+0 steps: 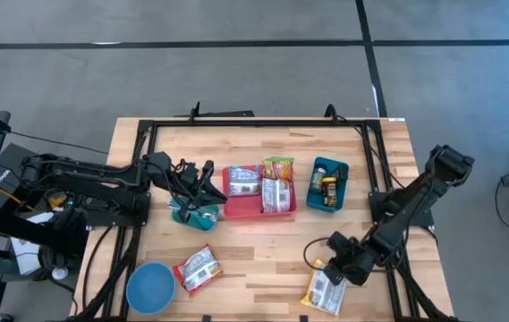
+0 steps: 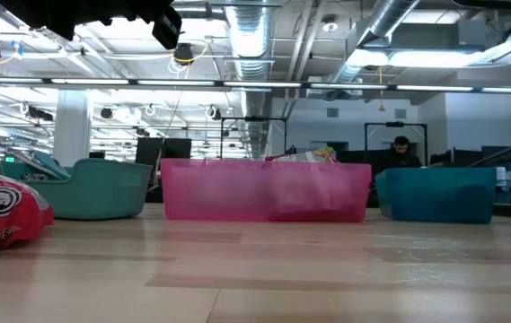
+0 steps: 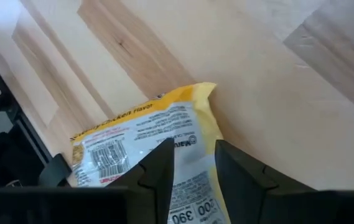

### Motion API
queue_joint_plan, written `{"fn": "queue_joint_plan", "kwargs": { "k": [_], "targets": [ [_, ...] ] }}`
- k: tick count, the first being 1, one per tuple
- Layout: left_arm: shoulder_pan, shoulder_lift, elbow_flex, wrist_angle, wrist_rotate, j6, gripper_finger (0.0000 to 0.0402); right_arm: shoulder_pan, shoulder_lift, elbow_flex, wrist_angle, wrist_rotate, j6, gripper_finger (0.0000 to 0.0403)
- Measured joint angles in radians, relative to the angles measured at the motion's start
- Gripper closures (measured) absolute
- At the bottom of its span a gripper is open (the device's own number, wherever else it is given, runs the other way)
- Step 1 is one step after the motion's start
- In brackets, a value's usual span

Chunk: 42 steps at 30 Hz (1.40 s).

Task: Pick & Place Food Item
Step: Put the yellow noodle pack into the red bin

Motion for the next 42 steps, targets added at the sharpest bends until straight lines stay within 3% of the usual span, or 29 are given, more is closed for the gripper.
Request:
{"fn": "queue_joint_plan", "kwargs": {
  "k": [5,12,26,42],
  "targets": [
    [0.0,0.0,0.0,0.0,0.0,0.0,0.0369,-0.004,-0.004,0.0,-0.029,0.001,-0.024,0.0292],
    [0.0,0.0,0.0,0.0,0.001,0.0,0.0369,-0.094,-0.004,-0.018,-0.023,-0.07,-0.053,0.0292],
    [0.0,0.0,0.0,0.0,0.003,0.0,0.0369,-0.209,-0.003,-0.045,0.072,-0.167,-0.233,0.0292],
    [0.0,0.0,0.0,0.0,-0.002,0.0,0.0369,-0.23,-0.002,-0.052,0.085,-0.209,-0.261,0.0292]
  ]
}}
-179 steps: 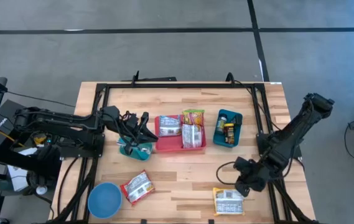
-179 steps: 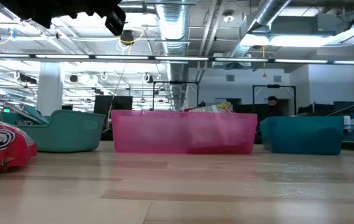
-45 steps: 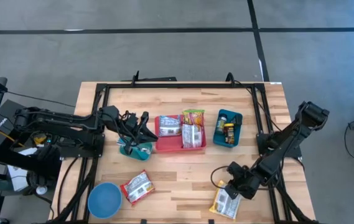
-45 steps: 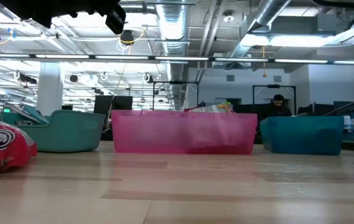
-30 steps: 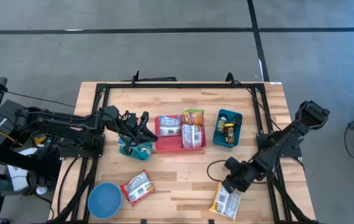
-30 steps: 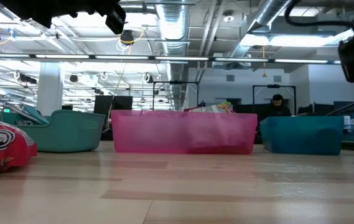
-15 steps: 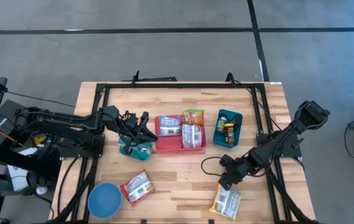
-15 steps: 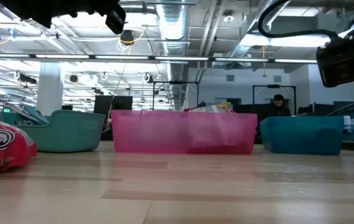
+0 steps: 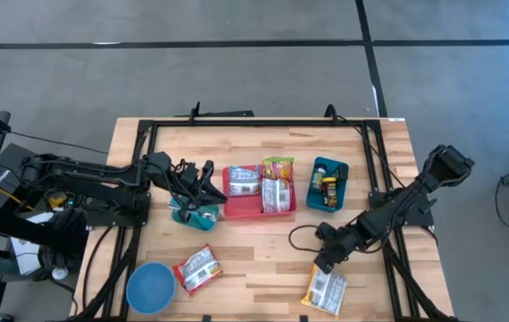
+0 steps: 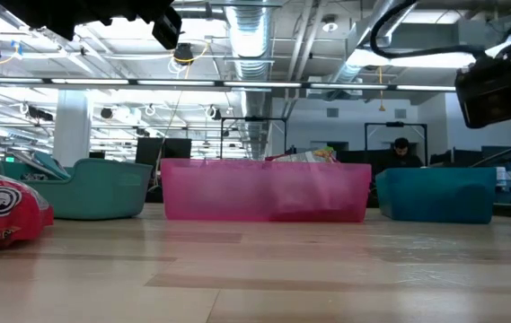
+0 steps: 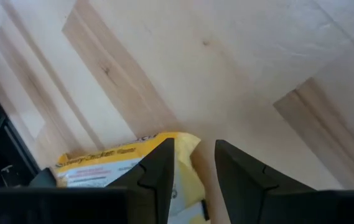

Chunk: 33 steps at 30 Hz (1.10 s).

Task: Pick & Place Food Item
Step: Put the yellow noodle pack into the red bin

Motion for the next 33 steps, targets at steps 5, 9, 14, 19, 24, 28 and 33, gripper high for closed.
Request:
{"fn": "queue_joint_plan", "kwargs": {
  "k": [5,9,14,19,24,28,33],
  "targets": [
    [0.0,0.0,0.0,0.0,0.0,0.0,0.0369,0.0,0.001,-0.065,0.134,0.0,0.003,0.0292],
    [0.0,0.0,0.0,0.0,0.001,0.0,0.0369,-0.001,0.002,-0.108,0.203,-0.004,0.01,0.0292],
    [0.0,0.0,0.0,0.0,0.001,0.0,0.0369,0.027,0.001,-0.119,0.21,-0.015,0.011,0.0292],
    [0.0,0.0,0.0,0.0,0.001,0.0,0.0369,0.046,0.001,-0.122,0.242,-0.019,0.011,0.0292],
    [0.0,0.0,0.0,0.0,0.002,0.0,0.0369,0.045,0.001,-0.122,0.256,-0.02,0.011,0.0292],
    [0.0,0.0,0.0,0.0,0.002,0.0,0.0369,0.045,0.001,-0.122,0.255,-0.019,0.006,0.0298],
    [0.0,0.0,0.0,0.0,0.002,0.0,0.0369,0.045,0.001,-0.122,0.253,-0.019,0.003,0.0331]
  ]
}}
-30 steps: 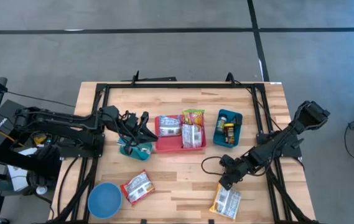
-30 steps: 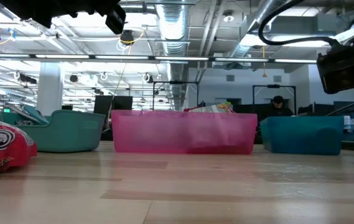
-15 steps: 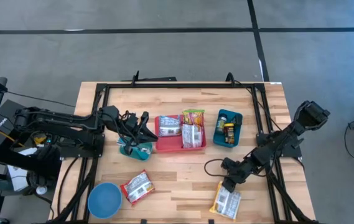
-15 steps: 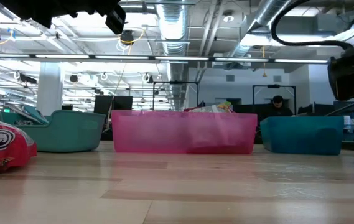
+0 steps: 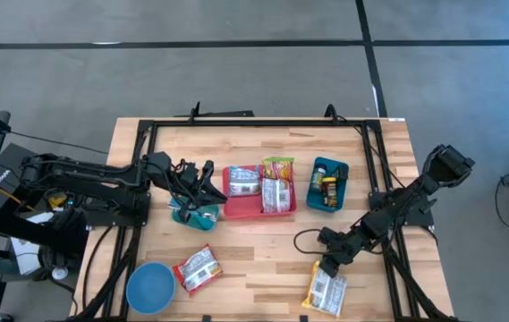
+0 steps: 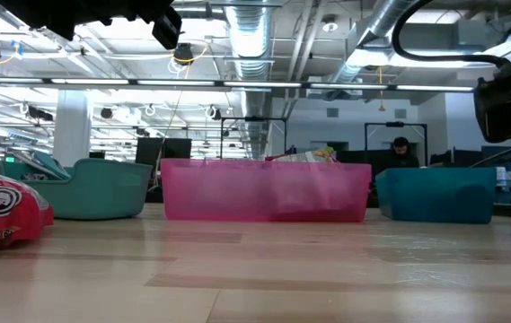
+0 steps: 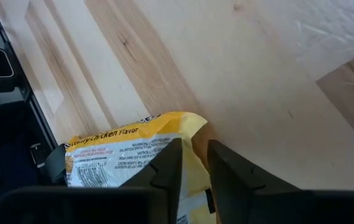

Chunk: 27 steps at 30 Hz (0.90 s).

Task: Pick & Place Food Item
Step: Put the yellow noodle pack into the red bin

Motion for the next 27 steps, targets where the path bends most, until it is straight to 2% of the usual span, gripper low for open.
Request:
{"fn": "queue_joint_plan", "kwargs": {
  "k": [9,27],
  "targets": [
    [0.0,0.0,0.0,0.0,0.001,0.0,0.0369,0.0,0.0,0.0,-0.001,0.003,-0.025,0.0398],
    [0.0,0.0,0.0,0.0,0.002,0.0,0.0369,0.0,0.0,0.001,0.0,0.168,-0.16,0.0402]
  ]
}}
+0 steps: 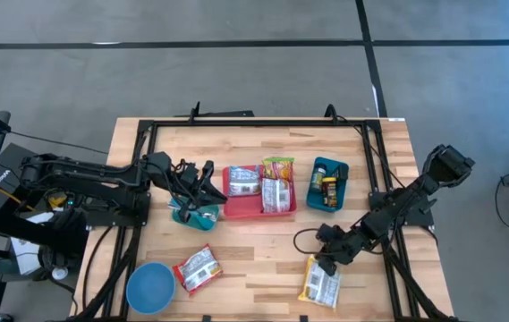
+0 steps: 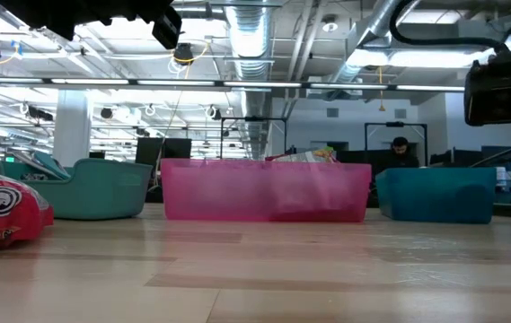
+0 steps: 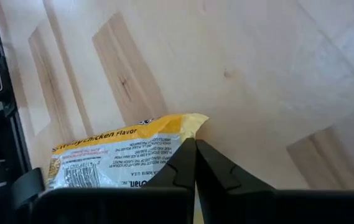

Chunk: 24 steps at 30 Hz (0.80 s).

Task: Pick & Place Food Item
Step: Put the yellow noodle pack into the red bin

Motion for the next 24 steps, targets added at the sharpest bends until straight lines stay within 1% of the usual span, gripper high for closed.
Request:
{"fn": "queue_joint_plan", "kwargs": {
  "k": [9,14,20,24],
  "targets": [
    [0.0,0.0,0.0,0.0,-0.004,0.0,0.0369,-0.002,0.0,0.001,0.012,0.075,-0.068,0.0403],
    [0.0,0.0,0.0,0.0,-0.003,0.0,0.0369,-0.002,0.0,0.001,0.069,0.113,-0.126,0.0403],
    [0.0,0.0,0.0,0.0,-0.003,0.0,0.0369,-0.004,0.0,0.001,0.075,0.083,-0.129,0.0403],
    [0.0,0.0,0.0,0.0,-0.003,0.0,0.0369,-0.029,0.0,0.001,0.075,0.028,-0.122,0.0403]
  ]
}}
